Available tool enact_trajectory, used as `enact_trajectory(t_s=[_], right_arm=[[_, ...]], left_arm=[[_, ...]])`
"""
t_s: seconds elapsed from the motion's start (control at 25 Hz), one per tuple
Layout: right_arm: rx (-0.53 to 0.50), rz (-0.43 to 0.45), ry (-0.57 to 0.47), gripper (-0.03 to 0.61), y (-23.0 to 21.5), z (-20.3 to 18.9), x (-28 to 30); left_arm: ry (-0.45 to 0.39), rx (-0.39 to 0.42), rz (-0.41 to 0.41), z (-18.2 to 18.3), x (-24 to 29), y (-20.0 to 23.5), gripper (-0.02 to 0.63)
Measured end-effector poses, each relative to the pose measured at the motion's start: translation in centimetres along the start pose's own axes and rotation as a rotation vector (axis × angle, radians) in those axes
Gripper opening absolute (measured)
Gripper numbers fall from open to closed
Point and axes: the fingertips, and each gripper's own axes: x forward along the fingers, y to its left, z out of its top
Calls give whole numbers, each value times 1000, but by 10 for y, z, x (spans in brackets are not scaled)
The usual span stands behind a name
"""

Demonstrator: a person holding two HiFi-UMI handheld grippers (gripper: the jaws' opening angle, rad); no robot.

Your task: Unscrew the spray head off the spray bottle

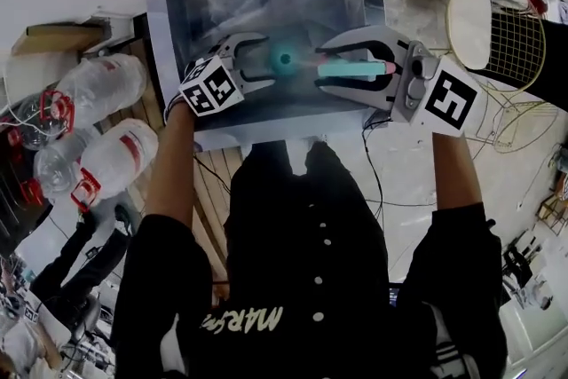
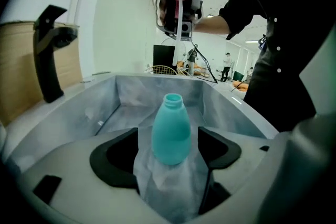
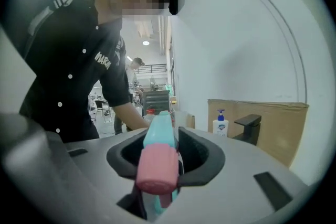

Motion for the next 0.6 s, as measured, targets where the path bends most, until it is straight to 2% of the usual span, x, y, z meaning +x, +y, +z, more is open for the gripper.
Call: enact_trajectory(t_s=[0.04, 0.16, 0.2, 0.24, 0.32, 0.44, 0.6], right_arm=[[-11, -31, -3, 160, 0, 4, -2], [-9, -133, -10, 160, 0, 16, -9], [4, -165, -13, 161, 1, 20, -13], [17, -195, -16, 161, 3, 24, -16], [35, -251, -16, 160, 6, 30, -25], [54, -331, 5, 161, 12, 36, -42], [76, -428, 7, 161, 12, 46, -63]], left_arm=[[-8, 1, 46, 5, -9, 2, 352], [29, 16, 233, 15, -44, 12, 117], [52, 24, 294, 18, -56, 14, 65], [57, 22, 344, 24, -67, 13, 46], [-6, -31, 409, 44, -89, 7, 26], [-122, -113, 468, 81, -117, -7, 25], [-193, -150, 557, 120, -155, -21, 25]])
